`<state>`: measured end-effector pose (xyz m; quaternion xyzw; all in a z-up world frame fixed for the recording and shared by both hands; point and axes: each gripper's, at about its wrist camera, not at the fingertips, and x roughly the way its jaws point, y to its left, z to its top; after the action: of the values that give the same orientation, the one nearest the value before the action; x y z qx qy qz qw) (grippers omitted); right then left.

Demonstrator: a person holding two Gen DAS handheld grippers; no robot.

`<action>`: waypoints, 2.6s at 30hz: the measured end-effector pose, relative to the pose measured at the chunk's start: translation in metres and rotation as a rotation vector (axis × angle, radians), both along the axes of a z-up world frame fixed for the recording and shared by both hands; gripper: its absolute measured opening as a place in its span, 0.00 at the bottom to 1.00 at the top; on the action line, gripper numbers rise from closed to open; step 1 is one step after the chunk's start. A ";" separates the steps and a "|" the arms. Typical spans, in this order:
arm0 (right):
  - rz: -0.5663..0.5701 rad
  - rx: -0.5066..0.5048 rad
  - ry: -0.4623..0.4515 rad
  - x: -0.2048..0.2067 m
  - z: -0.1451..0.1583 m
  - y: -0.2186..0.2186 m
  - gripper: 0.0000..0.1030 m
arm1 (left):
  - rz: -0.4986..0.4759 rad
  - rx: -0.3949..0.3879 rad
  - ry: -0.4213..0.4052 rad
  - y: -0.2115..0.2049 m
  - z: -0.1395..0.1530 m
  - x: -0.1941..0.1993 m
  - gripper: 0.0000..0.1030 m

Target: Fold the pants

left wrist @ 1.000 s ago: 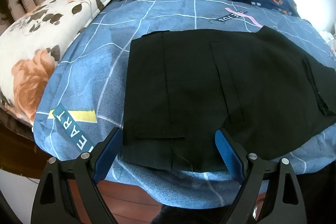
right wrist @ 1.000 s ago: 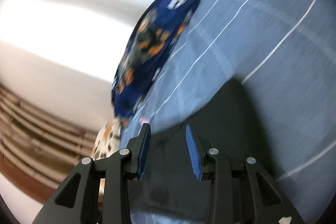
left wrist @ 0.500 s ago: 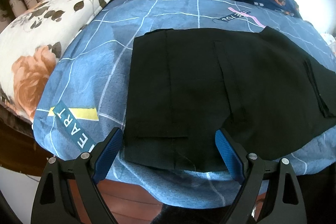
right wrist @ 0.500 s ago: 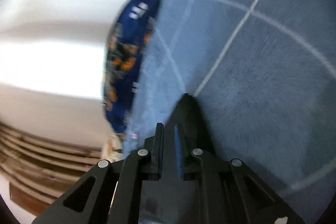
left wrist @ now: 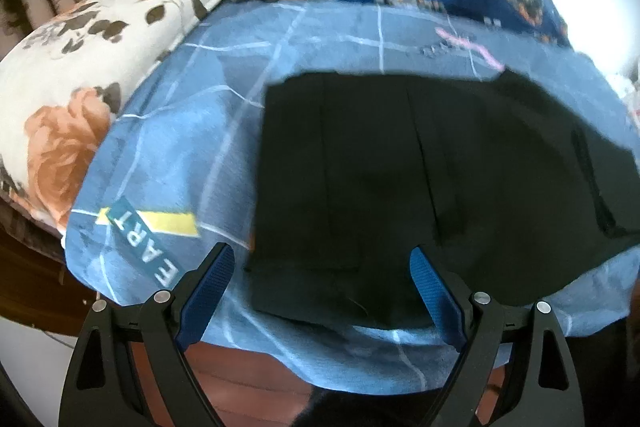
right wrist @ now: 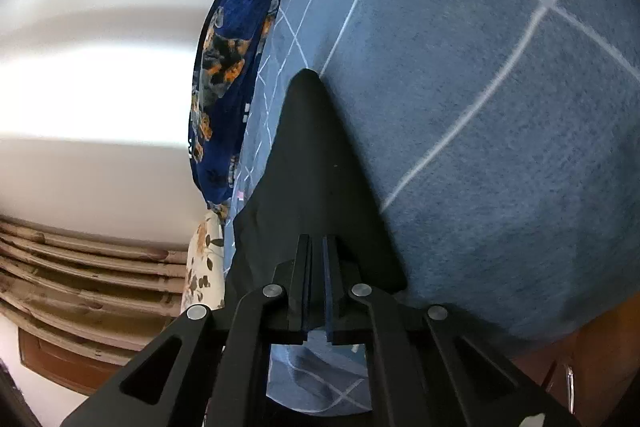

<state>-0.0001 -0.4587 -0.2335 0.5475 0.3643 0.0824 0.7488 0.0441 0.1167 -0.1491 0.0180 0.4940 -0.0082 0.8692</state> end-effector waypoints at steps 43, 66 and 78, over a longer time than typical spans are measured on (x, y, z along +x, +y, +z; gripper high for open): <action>0.345 -0.020 -0.079 0.041 0.036 0.155 0.66 | -0.016 -0.858 0.081 0.087 -0.014 0.003 0.62; 0.370 0.003 -0.058 0.043 0.028 0.171 0.74 | 0.056 -0.814 0.101 0.075 -0.034 0.013 0.62; 0.375 -0.001 -0.054 0.042 0.029 0.173 0.77 | 0.098 -0.626 0.072 0.053 -0.027 0.020 0.24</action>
<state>0.0423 -0.2858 -0.2045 0.4670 0.4399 0.2350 0.7302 0.0636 0.1694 -0.1760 -0.2743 0.4984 -0.1186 0.8138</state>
